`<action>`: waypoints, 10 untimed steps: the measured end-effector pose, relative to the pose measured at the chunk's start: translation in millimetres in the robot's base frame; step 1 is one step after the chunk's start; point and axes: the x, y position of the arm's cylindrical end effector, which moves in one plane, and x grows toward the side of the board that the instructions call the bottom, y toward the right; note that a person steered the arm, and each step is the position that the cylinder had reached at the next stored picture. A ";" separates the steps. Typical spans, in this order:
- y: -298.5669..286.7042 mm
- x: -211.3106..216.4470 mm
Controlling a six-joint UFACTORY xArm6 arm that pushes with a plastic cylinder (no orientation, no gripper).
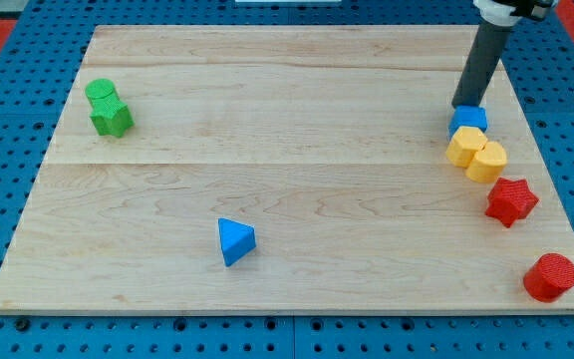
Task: Adjust the red star yellow blocks along with blue cube to form a vertical line
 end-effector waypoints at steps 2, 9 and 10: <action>51.2 7.1; 23.0 142.1; 43.5 147.9</action>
